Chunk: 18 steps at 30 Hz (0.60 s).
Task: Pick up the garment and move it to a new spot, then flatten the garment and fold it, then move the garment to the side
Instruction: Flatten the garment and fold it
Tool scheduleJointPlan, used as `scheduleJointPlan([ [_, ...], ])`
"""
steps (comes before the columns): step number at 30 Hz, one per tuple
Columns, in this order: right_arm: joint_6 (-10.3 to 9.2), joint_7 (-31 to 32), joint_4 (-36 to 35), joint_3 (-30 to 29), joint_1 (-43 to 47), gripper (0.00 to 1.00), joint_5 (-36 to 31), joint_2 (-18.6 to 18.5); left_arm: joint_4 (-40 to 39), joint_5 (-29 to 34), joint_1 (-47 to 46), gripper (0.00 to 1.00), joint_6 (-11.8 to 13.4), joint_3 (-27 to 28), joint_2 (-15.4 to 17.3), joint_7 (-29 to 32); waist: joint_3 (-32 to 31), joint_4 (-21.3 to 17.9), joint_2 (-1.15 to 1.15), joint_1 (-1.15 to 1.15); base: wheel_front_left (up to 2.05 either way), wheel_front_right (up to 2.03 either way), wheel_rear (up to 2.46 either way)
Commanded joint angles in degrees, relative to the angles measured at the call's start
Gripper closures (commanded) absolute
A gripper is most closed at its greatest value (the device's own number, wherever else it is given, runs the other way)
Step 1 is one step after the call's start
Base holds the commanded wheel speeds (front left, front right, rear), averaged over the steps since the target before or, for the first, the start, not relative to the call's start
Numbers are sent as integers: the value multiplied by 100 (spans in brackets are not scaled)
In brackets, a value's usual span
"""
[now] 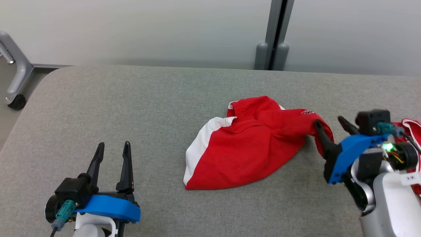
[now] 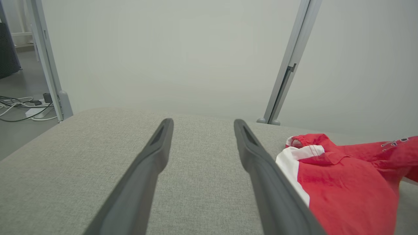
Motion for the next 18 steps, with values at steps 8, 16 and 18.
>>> scheduleJointPlan([
  [8,3,1303,-1140,797,-419,0,298,210,-56,62,-190,0,-74,-57,-61,-31,244,216,0,0,0,0,0],
  [16,3,1666,437,1066,-1300,0,600,300,25,158,-528,0,-164,-226,-184,-30,628,661,0,0,0,0,0],
  [18,3,1591,789,1126,-1467,0,904,305,43,198,-620,0,-177,-250,-211,-30,717,763,0,0,0,0,0],
])
